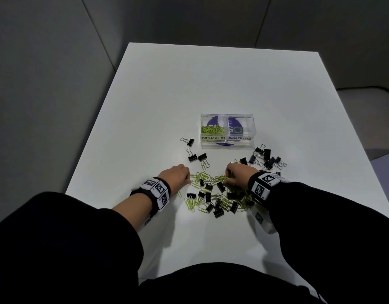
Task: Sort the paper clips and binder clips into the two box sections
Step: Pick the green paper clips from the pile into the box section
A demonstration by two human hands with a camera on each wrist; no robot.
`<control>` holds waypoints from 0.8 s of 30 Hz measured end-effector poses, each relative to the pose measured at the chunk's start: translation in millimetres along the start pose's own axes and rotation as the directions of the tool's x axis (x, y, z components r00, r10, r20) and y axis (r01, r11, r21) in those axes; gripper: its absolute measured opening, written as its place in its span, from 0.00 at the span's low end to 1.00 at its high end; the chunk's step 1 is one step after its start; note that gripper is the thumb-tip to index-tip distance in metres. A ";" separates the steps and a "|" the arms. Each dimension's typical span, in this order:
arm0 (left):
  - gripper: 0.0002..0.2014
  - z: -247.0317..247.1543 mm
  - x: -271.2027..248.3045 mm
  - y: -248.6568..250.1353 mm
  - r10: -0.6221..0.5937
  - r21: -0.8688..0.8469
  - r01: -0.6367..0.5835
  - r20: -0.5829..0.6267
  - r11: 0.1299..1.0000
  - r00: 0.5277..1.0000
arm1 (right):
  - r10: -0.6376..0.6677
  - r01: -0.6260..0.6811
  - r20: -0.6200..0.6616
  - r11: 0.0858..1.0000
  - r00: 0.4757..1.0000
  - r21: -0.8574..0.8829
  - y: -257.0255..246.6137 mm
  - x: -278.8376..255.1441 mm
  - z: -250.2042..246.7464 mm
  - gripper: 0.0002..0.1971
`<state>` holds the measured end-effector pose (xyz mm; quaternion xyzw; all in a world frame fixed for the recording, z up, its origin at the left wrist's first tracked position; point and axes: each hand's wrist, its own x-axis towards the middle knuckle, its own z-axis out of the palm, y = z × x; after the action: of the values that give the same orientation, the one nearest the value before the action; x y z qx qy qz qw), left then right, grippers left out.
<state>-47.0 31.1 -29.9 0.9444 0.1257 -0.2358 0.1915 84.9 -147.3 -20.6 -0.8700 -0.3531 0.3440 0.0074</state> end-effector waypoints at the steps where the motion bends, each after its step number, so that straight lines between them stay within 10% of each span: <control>1: 0.12 0.0 0.2 0.7 0.003 -0.013 -0.003 0.001 1.000 1.000 | -0.002 0.002 0.008 1.000 1.000 0.006 1.3 0.1 -0.8 0.13; 8: 0.08 -14.9 4.0 13.5 -0.028 -0.166 0.020 -0.044 0.986 0.999 | -0.009 0.013 -0.037 0.991 0.999 0.133 4.3 -3.9 -9.4 0.12; 24: 0.16 -19.8 26.8 44.0 0.052 -0.100 -0.058 -0.053 0.993 0.997 | -0.350 0.316 -0.047 0.889 0.936 -0.332 -4.4 -19.0 12.9 0.22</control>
<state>-1.7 4.0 -13.7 0.9423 0.1162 -0.1996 0.2424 64.8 -158.8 -18.1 -0.8030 -0.5471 0.2296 -0.0558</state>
